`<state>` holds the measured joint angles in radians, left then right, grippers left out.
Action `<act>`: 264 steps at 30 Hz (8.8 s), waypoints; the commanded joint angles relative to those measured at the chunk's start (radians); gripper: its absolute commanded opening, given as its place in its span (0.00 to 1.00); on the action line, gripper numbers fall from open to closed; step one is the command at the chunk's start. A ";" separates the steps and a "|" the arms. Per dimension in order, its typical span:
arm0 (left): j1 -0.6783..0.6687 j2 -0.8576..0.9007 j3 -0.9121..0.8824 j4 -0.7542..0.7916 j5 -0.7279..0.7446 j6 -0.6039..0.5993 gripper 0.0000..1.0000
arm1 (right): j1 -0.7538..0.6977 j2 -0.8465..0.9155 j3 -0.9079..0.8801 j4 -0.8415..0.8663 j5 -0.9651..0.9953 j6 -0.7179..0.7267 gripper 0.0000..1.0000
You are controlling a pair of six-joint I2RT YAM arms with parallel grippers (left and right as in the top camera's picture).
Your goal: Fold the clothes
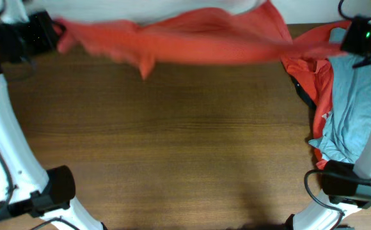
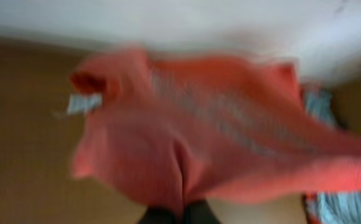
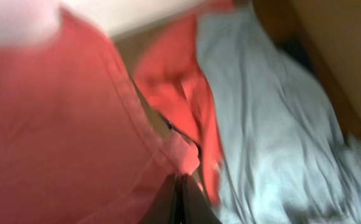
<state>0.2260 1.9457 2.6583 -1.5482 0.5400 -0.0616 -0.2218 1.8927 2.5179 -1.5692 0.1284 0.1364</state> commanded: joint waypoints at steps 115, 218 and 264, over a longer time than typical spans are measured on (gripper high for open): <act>-0.298 0.021 -1.449 0.849 -0.468 -0.028 0.44 | -0.007 0.093 -1.038 0.721 0.005 0.037 0.42; -0.068 0.184 -1.512 0.747 -0.630 0.032 0.25 | -0.007 0.094 -1.185 0.726 -0.409 -0.166 0.43; -0.066 -0.004 -1.437 0.752 -0.500 0.056 0.44 | -0.007 -0.194 -1.145 0.700 -0.146 -0.045 0.62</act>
<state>0.1646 1.9404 1.2251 -0.8566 -0.1375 -0.0235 -0.2264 1.7393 1.3159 -0.8852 0.0032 0.1459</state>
